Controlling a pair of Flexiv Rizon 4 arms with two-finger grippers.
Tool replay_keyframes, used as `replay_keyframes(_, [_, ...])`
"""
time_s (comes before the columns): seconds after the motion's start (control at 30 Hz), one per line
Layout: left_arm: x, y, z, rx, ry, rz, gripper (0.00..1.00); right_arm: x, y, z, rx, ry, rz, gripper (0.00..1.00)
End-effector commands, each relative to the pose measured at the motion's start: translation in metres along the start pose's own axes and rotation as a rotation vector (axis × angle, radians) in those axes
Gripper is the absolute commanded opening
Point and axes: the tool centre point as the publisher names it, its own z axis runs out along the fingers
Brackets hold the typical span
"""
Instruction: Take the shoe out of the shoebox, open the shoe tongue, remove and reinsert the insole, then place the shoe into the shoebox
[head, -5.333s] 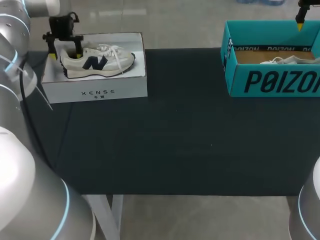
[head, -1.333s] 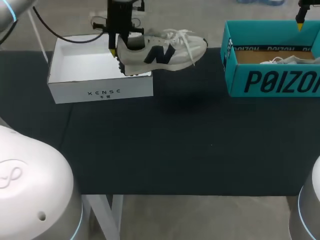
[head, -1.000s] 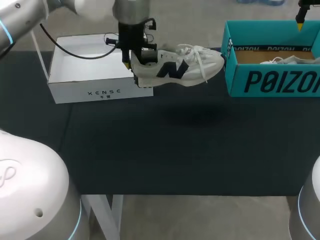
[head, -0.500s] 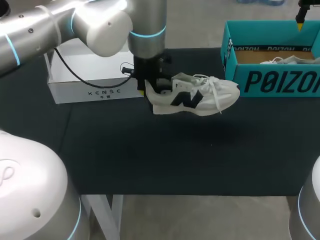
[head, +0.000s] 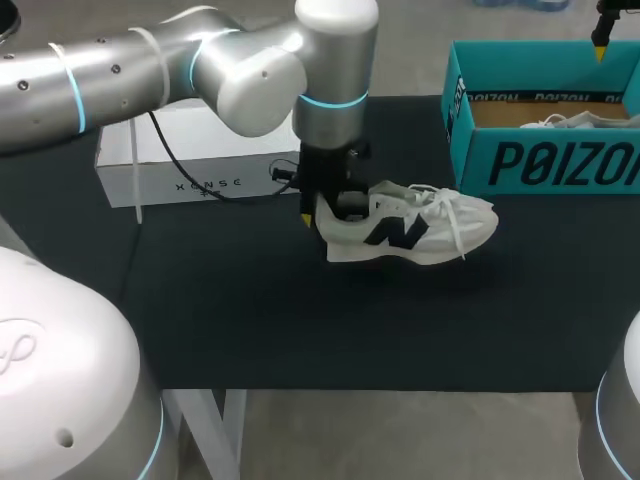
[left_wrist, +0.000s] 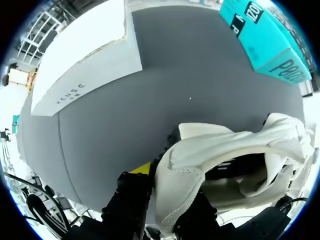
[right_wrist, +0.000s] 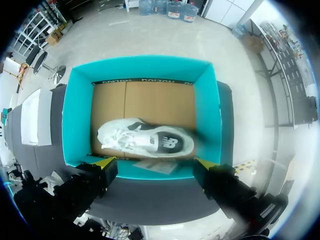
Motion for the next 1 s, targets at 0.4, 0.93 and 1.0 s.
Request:
replay_keyframes(0.4, [0.021, 0.004, 0.032, -0.066, -0.022, 0.017, 0.0, 0.0, 0.0, 0.0, -0.001, 0.0, 0.0, 1.0])
replay_keyframes(0.93, [0.02, 0.01, 0.044, -0.099, -0.077, -0.012, 0.0, 0.0, 0.0, 0.0, -0.001, 0.0, 0.0, 1.0])
replay_keyframes(1.0, [0.018, 0.012, 0.043, -0.101, -0.084, -0.02, 0.0, 0.0, 0.0, 0.0, -0.001, 0.0, 0.0, 1.0])
